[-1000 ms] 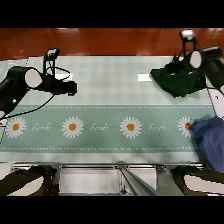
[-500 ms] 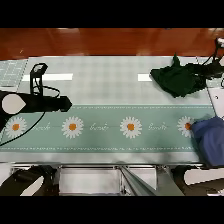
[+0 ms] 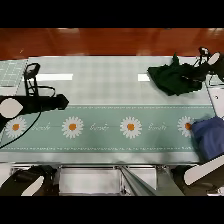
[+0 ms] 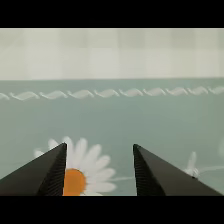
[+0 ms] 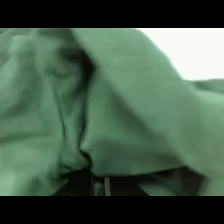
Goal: Fold the shirts.
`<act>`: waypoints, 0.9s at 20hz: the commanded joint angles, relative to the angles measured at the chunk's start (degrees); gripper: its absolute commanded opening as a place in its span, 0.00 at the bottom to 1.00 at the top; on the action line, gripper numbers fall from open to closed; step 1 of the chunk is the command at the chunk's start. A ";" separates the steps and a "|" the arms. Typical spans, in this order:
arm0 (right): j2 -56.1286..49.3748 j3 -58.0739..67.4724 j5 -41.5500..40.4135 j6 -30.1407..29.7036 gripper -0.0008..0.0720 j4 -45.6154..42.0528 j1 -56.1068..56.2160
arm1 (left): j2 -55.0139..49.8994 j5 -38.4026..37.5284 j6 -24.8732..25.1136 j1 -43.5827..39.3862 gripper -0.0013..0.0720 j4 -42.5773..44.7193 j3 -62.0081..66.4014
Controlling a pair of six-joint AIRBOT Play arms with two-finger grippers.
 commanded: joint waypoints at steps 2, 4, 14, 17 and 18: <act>6.21 9.86 4.87 -2.27 0.05 2.47 1.25 | 0.59 0.76 -1.53 8.37 0.71 2.62 0.20; 12.72 12.33 3.85 -2.80 0.05 2.34 2.80 | 0.63 -0.09 -1.31 11.13 0.71 0.87 0.22; 43.17 15.80 8.26 -3.32 0.05 -4.94 16.48 | 9.22 -3.72 -0.31 13.14 0.71 0.96 0.20; 47.12 15.80 16.72 -2.73 0.05 -4.90 22.05 | 12.15 -5.27 -0.46 13.14 0.71 -1.53 0.20; 47.45 15.80 19.23 -2.21 0.05 -4.92 24.81 | 12.98 -5.62 -0.46 13.05 0.71 -3.45 0.17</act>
